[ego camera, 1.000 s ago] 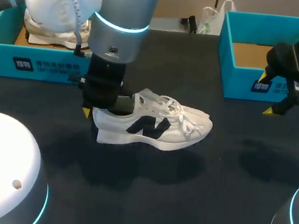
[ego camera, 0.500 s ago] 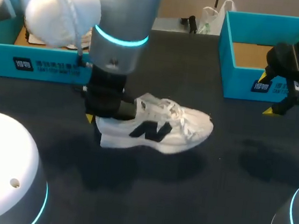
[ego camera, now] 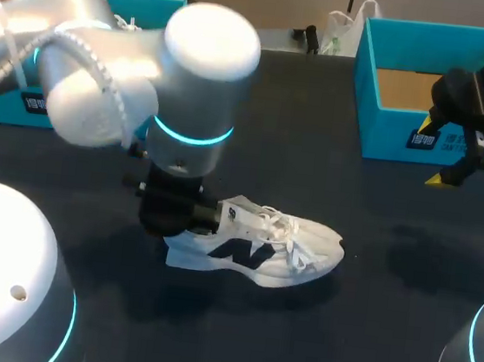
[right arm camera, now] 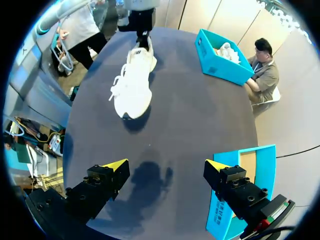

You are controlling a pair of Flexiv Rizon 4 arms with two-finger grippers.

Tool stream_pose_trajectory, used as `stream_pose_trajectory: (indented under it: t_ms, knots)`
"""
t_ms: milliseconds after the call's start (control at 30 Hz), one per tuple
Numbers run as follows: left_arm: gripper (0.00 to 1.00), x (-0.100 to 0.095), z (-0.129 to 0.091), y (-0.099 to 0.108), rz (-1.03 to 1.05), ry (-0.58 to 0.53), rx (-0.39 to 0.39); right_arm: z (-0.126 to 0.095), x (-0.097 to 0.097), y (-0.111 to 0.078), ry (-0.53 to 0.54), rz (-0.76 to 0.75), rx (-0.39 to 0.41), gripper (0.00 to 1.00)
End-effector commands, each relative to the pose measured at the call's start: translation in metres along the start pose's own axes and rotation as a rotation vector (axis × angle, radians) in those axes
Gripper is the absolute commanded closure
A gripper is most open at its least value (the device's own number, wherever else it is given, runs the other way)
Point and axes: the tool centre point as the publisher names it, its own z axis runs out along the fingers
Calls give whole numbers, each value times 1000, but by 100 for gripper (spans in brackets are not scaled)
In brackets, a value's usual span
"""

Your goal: Take the shoe out of the shoebox, open the shoe tongue, remove and reinsert the insole, then place the shoe into the shoebox

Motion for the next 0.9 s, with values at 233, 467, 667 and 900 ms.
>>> stream_pose_trajectory:
  t_ms: [233,467,667,900]
  knots:
    - [100,-14,40,5,-30,-16,-15,1,0,0,0,0,2,0]
    - [100,-22,59,2,-1,-14,-29,1,0,0,0,0,2,0]
    - [100,-24,64,3,-28,-29,-35,1,0,0,0,0,2,0]
    - [100,-28,71,-1,-49,-30,-31,1,0,0,0,0,2,0]
